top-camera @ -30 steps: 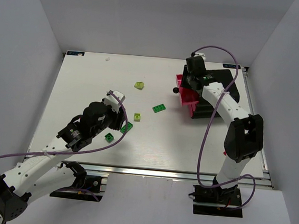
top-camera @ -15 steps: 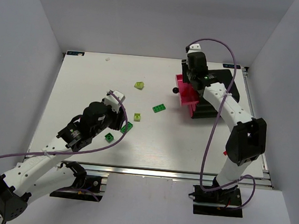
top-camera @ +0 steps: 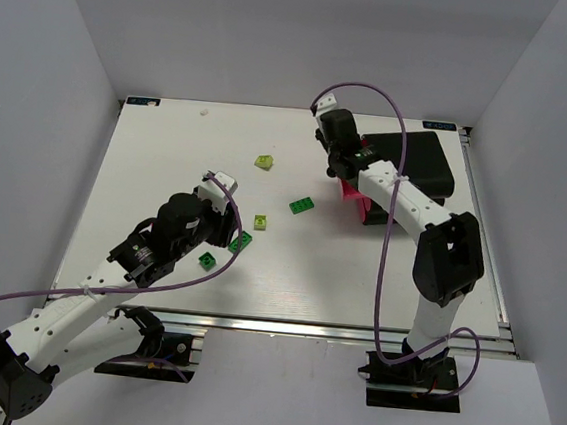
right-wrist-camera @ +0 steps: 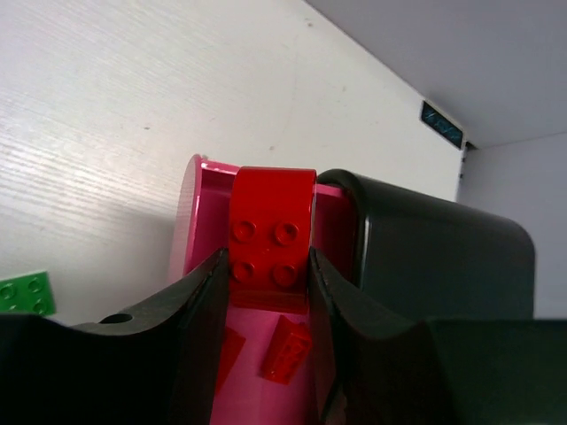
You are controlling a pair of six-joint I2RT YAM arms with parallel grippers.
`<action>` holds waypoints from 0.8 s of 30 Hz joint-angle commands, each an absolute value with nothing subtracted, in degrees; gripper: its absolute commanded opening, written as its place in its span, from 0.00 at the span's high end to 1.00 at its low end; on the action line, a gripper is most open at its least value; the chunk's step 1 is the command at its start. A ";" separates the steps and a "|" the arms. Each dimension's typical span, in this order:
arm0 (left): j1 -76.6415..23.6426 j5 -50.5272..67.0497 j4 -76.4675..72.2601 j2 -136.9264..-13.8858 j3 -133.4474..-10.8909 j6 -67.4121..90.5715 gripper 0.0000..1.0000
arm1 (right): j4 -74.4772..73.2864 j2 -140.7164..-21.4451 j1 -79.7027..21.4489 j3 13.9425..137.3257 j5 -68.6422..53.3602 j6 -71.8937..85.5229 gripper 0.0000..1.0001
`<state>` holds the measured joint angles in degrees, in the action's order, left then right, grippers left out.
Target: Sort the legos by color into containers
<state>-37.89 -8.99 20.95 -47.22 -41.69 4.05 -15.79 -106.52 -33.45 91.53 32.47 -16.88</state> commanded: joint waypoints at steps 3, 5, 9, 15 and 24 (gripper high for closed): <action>-37.71 -8.44 20.13 -45.70 -41.22 3.96 0.82 | -7.65 -107.40 -35.24 91.85 43.32 -24.86 0.91; -37.71 -8.35 20.22 -45.79 -41.22 3.96 0.82 | -7.12 -107.66 -35.24 91.85 44.47 -25.66 0.90; -37.71 -8.17 20.13 -45.62 -41.22 3.96 0.82 | -7.12 -108.10 -35.42 91.85 45.44 -26.80 0.87; -37.71 -8.17 20.13 -45.44 -41.22 3.96 0.82 | -8.26 -108.11 -35.25 90.62 45.00 -27.16 0.84; -37.71 -8.17 20.13 -45.26 -41.13 3.96 0.82 | -9.75 -108.81 -35.33 89.39 44.65 -27.95 0.78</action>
<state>-37.89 -8.56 20.93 -46.59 -41.69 4.08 -10.44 -108.05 -35.27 89.91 43.35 -27.20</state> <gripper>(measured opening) 0.593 0.428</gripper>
